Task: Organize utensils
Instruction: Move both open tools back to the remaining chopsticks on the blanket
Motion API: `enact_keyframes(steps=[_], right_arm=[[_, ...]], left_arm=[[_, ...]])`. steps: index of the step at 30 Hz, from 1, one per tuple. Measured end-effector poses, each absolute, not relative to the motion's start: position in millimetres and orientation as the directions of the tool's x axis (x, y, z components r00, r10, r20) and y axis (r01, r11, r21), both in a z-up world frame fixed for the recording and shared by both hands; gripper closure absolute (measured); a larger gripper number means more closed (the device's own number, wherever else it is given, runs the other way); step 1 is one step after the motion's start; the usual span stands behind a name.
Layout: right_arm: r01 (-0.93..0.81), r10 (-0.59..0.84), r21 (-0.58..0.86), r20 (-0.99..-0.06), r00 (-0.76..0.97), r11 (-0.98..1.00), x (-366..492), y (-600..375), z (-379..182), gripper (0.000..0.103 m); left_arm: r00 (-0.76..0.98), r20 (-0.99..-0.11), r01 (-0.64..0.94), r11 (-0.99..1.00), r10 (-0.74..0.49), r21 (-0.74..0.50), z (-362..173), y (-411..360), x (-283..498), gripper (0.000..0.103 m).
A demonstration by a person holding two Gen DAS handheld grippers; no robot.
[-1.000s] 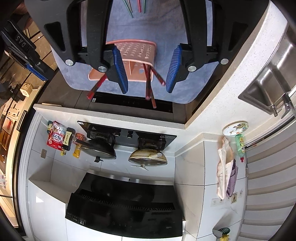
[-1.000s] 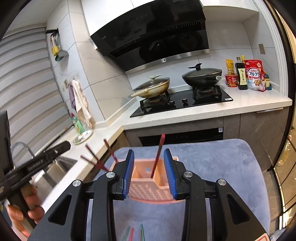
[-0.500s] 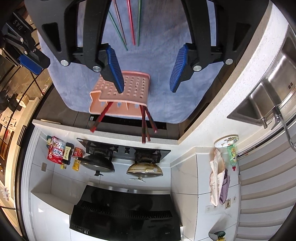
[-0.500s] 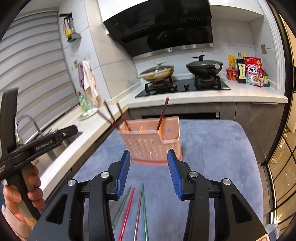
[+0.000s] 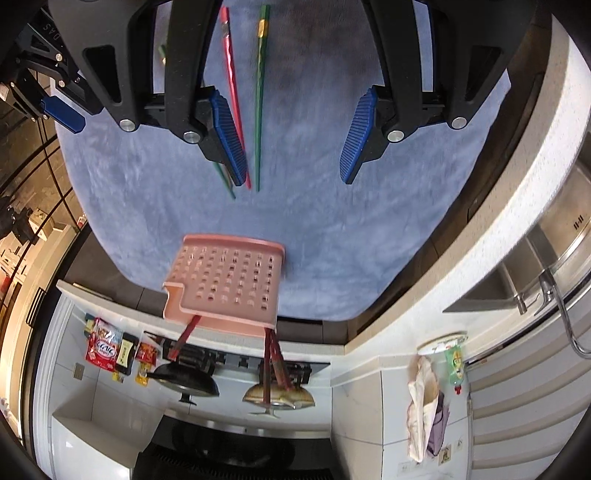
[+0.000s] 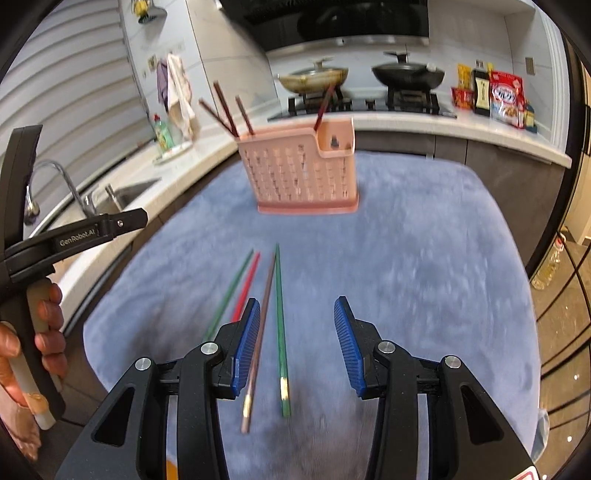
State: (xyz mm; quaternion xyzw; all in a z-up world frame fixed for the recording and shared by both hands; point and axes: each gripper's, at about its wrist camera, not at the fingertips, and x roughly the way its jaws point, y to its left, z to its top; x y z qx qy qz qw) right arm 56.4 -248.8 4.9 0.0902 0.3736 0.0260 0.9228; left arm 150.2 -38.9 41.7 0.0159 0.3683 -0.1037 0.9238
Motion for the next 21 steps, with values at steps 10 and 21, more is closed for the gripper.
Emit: enact_keyframes(steps=[10, 21], right_arm=[[0.031, 0.128, 0.189, -0.765, 0.632, 0.981, 47, -236, -52, 0.062], [0.022, 0.132, 0.177, -0.804, 0.579, 0.984, 52, -225, -84, 0.070]], left_arm=[[0.636, -0.752, 0.219, 0.975, -0.172, -0.038, -3, -32, 123, 0.048], [0.572, -0.801, 0.224, 0.973, -0.176, -0.054, -39, -28, 104, 0.045]])
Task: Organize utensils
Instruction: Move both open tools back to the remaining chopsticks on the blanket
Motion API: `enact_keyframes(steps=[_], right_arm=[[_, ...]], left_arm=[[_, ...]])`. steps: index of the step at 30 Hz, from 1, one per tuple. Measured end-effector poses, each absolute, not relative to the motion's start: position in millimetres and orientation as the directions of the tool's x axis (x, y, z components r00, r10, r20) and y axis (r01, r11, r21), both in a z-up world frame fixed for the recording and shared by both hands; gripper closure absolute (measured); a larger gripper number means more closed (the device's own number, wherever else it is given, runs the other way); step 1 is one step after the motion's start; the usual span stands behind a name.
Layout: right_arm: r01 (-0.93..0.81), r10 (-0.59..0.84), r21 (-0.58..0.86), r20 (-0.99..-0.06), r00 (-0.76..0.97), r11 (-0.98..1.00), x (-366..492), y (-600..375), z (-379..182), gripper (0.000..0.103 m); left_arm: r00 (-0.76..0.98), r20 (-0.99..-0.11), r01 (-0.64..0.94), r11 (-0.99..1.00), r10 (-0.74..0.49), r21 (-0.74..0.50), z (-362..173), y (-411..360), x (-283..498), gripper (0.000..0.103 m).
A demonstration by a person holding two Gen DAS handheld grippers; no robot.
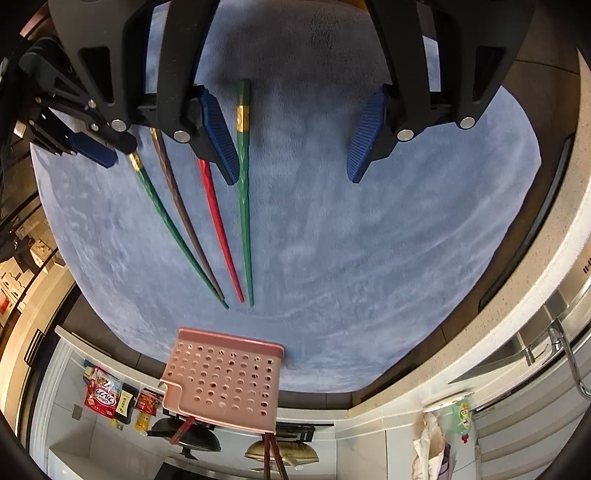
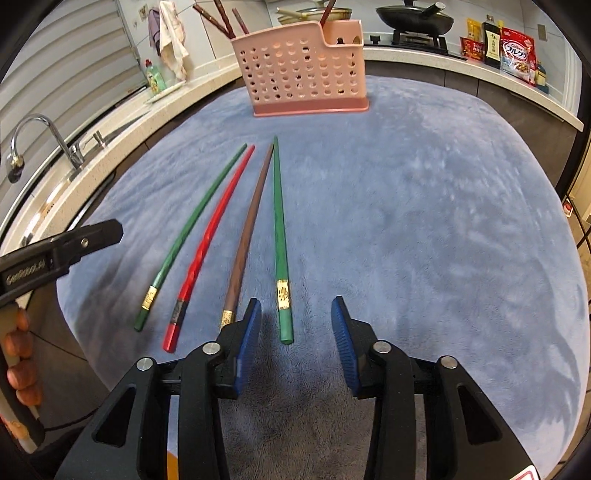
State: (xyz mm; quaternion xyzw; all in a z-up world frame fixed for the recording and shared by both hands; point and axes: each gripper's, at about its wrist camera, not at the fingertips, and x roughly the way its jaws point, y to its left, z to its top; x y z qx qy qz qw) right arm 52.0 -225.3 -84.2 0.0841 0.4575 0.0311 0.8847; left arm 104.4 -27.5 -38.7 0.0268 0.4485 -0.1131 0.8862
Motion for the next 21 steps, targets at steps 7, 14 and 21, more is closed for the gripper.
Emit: enact_keyframes(steps=[7, 14, 21], right_arm=[[0.022, 0.099, 0.138, -0.807, 0.583, 0.990, 55, -221, -88, 0.083], [0.032, 0.094, 0.138, -0.807, 0.583, 0.990, 53, -226, -88, 0.095], [0.057, 0.085, 0.146, -0.807, 0.585, 0.988, 40, -232, -88, 0.095]], left_arm=[[0.551, -0.816, 0.234, 0.971, -0.175, -0.050, -50, -27, 97, 0.041], [0.534, -0.825, 0.260, 0.964, -0.185, -0.048, -57, -34, 90, 0.038], [0.514, -0.837, 0.279, 0.959, -0.186, -0.042, -69, -40, 84, 0.038]])
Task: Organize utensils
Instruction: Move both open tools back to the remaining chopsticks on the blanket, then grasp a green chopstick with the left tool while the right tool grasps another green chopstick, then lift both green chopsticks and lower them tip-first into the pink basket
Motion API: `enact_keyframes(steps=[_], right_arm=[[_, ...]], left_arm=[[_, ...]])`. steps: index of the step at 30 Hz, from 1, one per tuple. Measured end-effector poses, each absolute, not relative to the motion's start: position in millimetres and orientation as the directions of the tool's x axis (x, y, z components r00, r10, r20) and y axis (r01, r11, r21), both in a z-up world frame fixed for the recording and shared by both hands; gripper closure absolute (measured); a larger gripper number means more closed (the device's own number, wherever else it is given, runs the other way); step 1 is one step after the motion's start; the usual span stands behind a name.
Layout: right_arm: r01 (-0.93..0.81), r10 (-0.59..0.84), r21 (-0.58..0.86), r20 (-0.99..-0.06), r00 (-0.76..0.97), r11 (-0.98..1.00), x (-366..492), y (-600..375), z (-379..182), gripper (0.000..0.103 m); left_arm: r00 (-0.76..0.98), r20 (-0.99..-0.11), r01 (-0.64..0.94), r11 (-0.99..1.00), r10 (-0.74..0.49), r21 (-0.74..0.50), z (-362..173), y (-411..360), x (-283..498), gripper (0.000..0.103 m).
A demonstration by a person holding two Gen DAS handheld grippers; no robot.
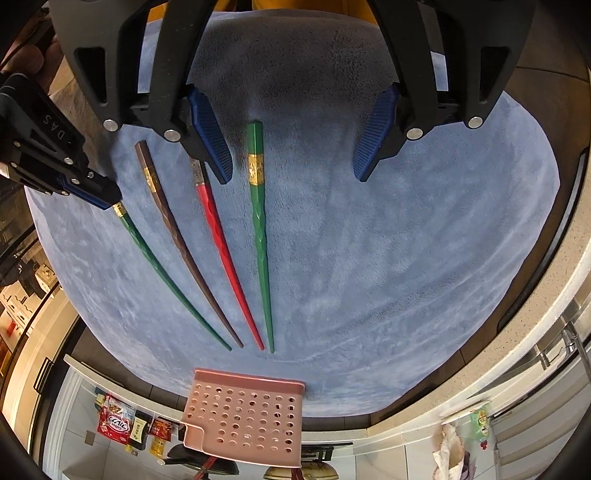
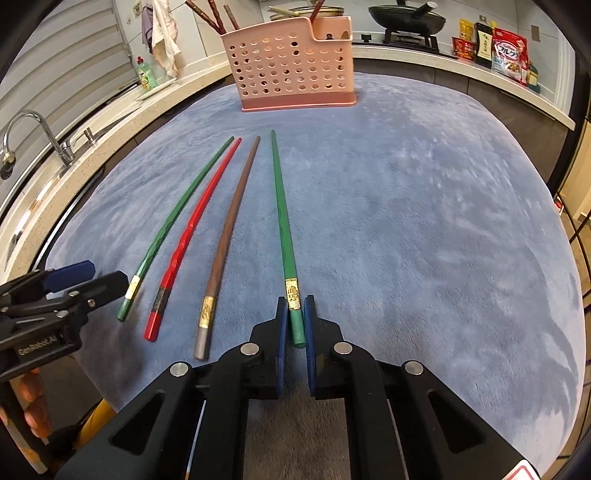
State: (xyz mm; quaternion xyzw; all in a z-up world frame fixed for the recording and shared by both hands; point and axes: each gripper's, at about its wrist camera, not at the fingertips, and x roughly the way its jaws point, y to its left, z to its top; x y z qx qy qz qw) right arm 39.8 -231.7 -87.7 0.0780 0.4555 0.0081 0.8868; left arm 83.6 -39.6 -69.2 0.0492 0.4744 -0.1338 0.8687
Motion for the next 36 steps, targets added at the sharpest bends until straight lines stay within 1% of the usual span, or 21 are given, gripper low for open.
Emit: enact_keyframes(steps=[5, 11, 14, 15, 16, 17, 18, 19, 21, 28, 36], right_arm=[[0.071, 0.089, 0.159, -0.809, 0.581, 0.985, 29, -235, -88, 0.095], [0.077, 0.092, 0.168, -0.809, 0.581, 0.983, 23, -234, -89, 0.095], [0.078, 0.094, 0.170, -0.809, 0.580, 0.982, 23, -235, -88, 0.095], [0.078, 0.094, 0.170, -0.809, 0.580, 0.982, 22, -235, -88, 0.095], [0.077, 0.094, 0.170, -0.809, 0.580, 0.983, 22, -236, -88, 0.095], [0.077, 0.094, 0.169, -0.809, 0.580, 0.983, 22, -236, -88, 0.095], [0.077, 0.095, 0.170, -0.809, 0.580, 0.982, 22, -236, -88, 0.095], [0.076, 0.097, 0.172, -0.810, 0.579, 0.982, 22, -236, -88, 0.095], [0.075, 0.100, 0.175, -0.810, 0.577, 0.982, 21, -236, -87, 0.095], [0.075, 0.107, 0.188, -0.795, 0.597, 0.979, 10, -236, -72, 0.095], [0.070, 0.107, 0.206, -0.736, 0.669, 0.976, 7, -243, -25, 0.095]], left_arm=[[0.504, -0.844, 0.284, 0.958, -0.183, -0.038, -77, -41, 82, 0.039], [0.511, -0.843, 0.279, 0.960, -0.165, -0.019, -81, -43, 82, 0.048], [0.515, -0.841, 0.281, 0.960, -0.164, -0.015, -81, -43, 82, 0.058], [0.516, -0.840, 0.284, 0.959, -0.167, -0.016, -81, -43, 82, 0.065], [0.516, -0.839, 0.287, 0.958, -0.171, -0.018, -80, -43, 81, 0.074], [0.516, -0.839, 0.289, 0.957, -0.173, -0.019, -80, -42, 81, 0.079], [0.512, -0.839, 0.294, 0.955, -0.181, -0.027, -80, -42, 82, 0.088], [0.508, -0.840, 0.298, 0.954, -0.190, -0.035, -80, -41, 82, 0.093], [0.501, -0.842, 0.302, 0.952, -0.201, -0.047, -79, -41, 81, 0.095], [0.483, -0.845, 0.303, 0.949, -0.231, -0.087, -68, -39, 79, 0.095], [0.530, -0.800, 0.300, 0.945, -0.280, -0.132, -25, -32, 76, 0.096]])
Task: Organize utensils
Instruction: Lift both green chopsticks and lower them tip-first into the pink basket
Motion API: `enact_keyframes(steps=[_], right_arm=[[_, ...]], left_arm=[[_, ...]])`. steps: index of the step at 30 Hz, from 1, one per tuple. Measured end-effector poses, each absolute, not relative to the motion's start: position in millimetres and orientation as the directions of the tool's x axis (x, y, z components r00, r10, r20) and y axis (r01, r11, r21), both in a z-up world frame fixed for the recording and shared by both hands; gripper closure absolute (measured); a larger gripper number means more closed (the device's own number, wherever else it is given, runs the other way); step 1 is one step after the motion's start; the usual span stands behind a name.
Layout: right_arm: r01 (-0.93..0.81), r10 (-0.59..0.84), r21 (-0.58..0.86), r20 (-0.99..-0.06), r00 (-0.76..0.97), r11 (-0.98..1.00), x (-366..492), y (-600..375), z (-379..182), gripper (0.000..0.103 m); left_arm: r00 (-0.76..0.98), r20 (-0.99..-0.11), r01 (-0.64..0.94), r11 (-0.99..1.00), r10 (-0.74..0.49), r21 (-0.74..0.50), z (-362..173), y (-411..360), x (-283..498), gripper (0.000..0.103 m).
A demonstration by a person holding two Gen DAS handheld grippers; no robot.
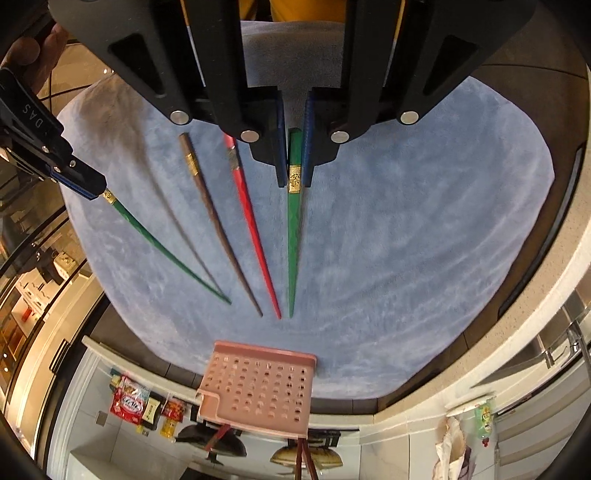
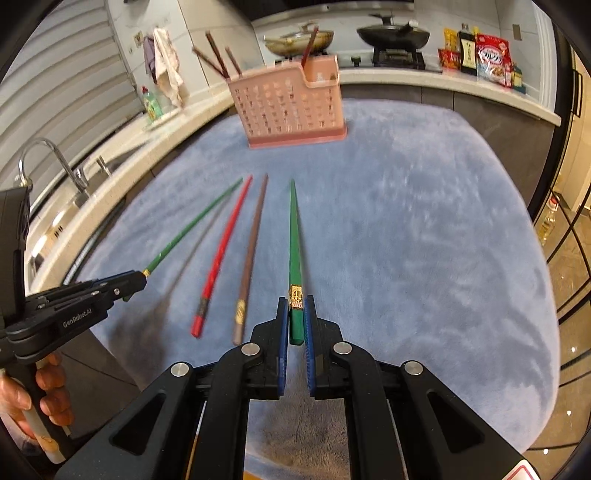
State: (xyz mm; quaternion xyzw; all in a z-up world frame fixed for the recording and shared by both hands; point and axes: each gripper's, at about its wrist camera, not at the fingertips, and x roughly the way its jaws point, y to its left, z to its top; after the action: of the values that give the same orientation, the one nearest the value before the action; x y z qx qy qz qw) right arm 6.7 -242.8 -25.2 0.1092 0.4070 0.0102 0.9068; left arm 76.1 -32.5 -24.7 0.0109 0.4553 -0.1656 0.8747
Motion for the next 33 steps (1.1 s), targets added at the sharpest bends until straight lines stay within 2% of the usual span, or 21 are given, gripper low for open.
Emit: enact_keyframes(steps=[12, 33], right_arm=[[0.063, 0.084, 0.220, -0.600, 0.796, 0.973, 31, -266, 57, 0.096], [0.044, 0.073, 0.250, -0.442, 0.894, 0.967, 104, -293, 137, 0.096]], left_arm=[[0.639, -0.699, 0.300, 0.941, -0.321, -0.158, 51, -29, 102, 0.096], [0.763, -0.554, 0.308, 0.940, -0.335, -0.144, 144, -54, 191, 0.096]])
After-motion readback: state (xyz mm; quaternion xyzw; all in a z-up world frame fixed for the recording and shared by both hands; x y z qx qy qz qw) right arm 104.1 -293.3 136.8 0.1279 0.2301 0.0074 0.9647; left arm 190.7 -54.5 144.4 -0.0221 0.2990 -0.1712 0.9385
